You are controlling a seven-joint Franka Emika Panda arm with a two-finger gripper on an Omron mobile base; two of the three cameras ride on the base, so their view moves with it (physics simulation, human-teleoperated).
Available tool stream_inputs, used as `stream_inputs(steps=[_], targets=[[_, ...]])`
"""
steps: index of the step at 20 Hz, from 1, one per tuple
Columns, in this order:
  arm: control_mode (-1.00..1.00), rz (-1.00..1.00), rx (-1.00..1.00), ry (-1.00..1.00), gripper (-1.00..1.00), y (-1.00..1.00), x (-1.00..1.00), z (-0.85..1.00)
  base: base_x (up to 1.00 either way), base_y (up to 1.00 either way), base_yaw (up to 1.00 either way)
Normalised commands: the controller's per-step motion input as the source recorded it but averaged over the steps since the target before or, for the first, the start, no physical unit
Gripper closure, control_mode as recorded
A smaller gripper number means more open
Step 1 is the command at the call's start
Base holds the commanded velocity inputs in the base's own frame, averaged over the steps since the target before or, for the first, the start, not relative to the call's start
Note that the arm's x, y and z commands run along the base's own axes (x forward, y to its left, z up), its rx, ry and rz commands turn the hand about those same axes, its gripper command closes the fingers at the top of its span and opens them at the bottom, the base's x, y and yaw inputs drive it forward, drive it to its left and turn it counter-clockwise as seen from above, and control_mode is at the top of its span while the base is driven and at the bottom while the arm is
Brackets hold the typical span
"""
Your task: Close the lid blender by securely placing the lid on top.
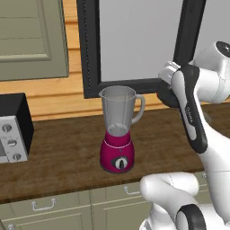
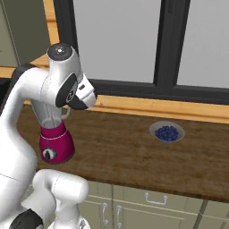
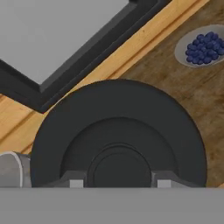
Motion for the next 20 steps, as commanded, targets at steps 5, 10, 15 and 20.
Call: stream_inputs(steps=[5,10,15,20], targets=[[-1.0,0.0,0.06,0.0,1.0,0.89,0.0,0.48,0.0,0.0,0.0],[-1.0,0.0,0.06,0.0,1.0,0.9,0.0,0.37,0.0,0.0,0.0],[-1.0,0.0,0.01,0.07,1.0,0.79,0.12,0.25,0.0,0.0,0.0],[-1.0,-0.05,0.0,0.17,1.0,0.41,0.32,0.03,0.0,0.0,0.0]])
